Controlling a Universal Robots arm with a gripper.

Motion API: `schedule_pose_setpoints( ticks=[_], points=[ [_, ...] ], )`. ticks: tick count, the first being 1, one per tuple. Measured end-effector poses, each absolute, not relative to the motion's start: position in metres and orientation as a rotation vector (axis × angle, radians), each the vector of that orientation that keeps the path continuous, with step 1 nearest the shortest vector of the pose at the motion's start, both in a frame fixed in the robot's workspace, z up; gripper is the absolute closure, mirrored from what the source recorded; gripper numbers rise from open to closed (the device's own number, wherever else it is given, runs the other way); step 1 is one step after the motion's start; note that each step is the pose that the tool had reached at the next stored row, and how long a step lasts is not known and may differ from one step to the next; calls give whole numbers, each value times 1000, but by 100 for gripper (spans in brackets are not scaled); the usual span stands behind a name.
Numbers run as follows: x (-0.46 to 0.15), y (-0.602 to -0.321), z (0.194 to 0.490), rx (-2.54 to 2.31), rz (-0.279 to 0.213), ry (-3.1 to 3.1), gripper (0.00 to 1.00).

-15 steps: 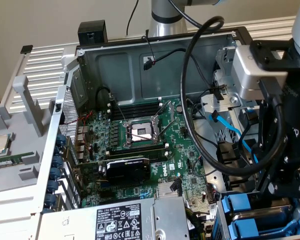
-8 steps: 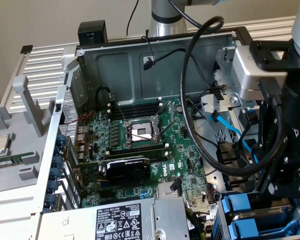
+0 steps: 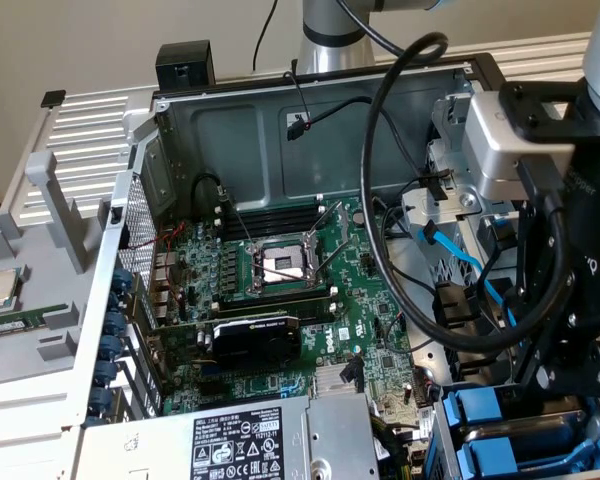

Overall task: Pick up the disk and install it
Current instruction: 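Insert the first disk wire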

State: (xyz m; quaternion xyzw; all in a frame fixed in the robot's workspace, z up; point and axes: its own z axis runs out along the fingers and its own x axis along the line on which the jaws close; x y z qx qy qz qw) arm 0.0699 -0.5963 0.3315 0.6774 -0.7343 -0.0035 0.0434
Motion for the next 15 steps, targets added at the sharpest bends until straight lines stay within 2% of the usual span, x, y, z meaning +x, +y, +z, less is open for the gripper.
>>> schedule_pose_setpoints(
  ticks=[7, 8, 9, 10, 15],
  points=[
    [70, -596, 332, 2073, -2, -2247, 82],
    [70, -596, 332, 2073, 0, -2248, 76],
    [70, -596, 333, 2073, 2, -2248, 76],
    [70, -596, 333, 2074, 5, -2249, 69],
    [70, -594, 334, 2075, 24, -2251, 69]
  ],
)
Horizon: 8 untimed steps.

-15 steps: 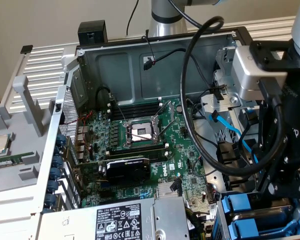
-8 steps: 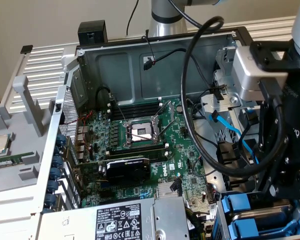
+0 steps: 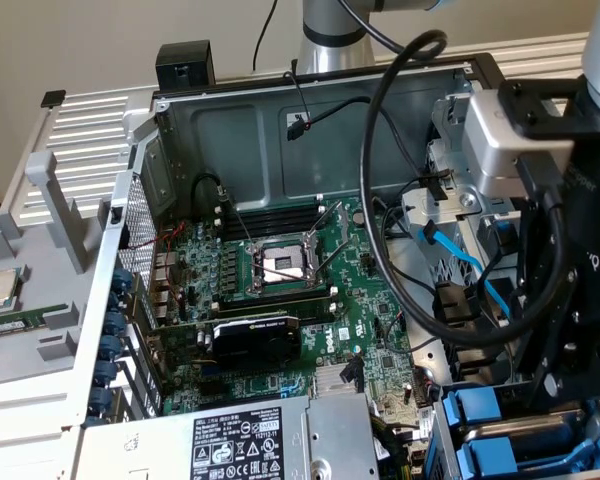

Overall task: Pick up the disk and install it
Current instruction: 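Insert the first disk wire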

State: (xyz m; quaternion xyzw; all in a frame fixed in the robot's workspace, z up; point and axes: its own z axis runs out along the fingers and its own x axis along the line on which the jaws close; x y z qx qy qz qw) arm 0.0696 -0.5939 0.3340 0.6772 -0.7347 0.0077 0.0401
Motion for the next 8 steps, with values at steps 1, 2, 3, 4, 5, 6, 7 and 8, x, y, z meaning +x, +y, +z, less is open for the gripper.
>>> schedule_pose_setpoints(
  ticks=[1, 2, 3, 4, 5, 6, 7, 8],
  points=[
    [69, -593, 334, 2074, 28, -2251, 69],
    [69, -593, 335, 2074, 32, -2251, 69],
    [68, -593, 335, 2074, 36, -2252, 69],
    [68, -592, 335, 2074, 40, -2252, 69],
    [67, -592, 335, 2074, 43, -2252, 69],
    [67, -592, 335, 2074, 47, -2252, 69],
    [67, -592, 335, 2074, 49, -2252, 69],
    [66, -592, 335, 2074, 53, -2253, 69]
  ],
)
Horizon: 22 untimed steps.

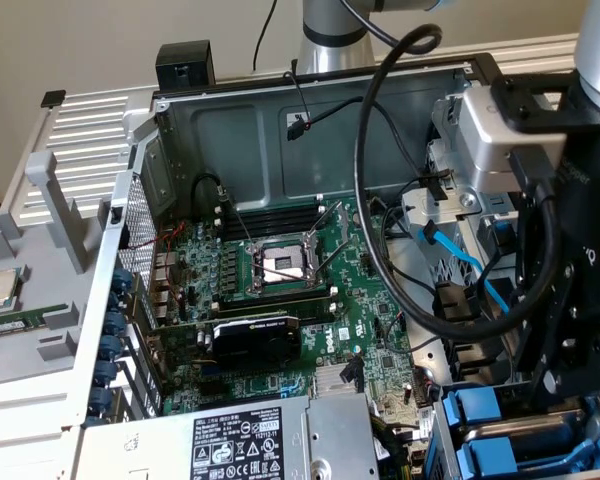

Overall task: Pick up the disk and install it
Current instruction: 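Insert the first disk wire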

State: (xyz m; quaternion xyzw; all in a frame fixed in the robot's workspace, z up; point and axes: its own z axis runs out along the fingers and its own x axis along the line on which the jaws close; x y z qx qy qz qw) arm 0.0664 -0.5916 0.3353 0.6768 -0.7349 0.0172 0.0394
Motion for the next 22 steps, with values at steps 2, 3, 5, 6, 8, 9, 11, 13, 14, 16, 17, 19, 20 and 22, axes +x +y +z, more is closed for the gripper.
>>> schedule_pose_setpoints(
  ticks=[2, 3, 5, 6, 8, 9, 11, 13, 14, 16, 17, 19, 20, 22],
  points=[
    [66, -591, 335, 2075, 59, -2253, 69],
    [65, -590, 335, 2074, 62, -2253, 69],
    [64, -589, 335, 2074, 69, -2254, 69],
    [64, -588, 335, 2074, 73, -2254, 69],
    [62, -587, 335, 2075, 80, -2255, 69],
    [62, -587, 335, 2075, 83, -2255, 69],
    [61, -587, 335, 2076, 88, -2256, 69],
    [61, -586, 335, 2076, 92, -2257, 69],
    [60, -586, 335, 2076, 93, -2257, 69],
    [60, -586, 335, 2076, 96, -2257, 69],
    [59, -586, 335, 2076, 98, -2257, 69],
    [56, -585, 335, 2076, 102, -2258, 69],
    [55, -585, 336, 2077, 105, -2259, 69],
    [53, -585, 337, 2078, 113, -2261, 69]
  ],
)
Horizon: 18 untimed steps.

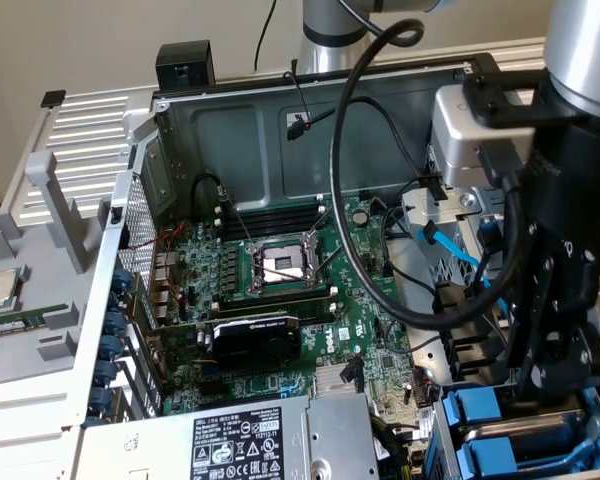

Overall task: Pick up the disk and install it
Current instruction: 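Insert the first disk wire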

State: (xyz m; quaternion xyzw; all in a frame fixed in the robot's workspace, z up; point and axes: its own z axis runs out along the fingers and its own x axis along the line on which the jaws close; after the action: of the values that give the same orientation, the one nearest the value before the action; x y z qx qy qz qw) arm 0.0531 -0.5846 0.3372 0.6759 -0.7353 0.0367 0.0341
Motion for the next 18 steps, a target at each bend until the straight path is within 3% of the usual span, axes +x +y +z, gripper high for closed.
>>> schedule_pose_setpoints(
  ticks=[18],
  points=[
    [39, -585, 352, 2113, 218, -2310, 69]
  ],
)
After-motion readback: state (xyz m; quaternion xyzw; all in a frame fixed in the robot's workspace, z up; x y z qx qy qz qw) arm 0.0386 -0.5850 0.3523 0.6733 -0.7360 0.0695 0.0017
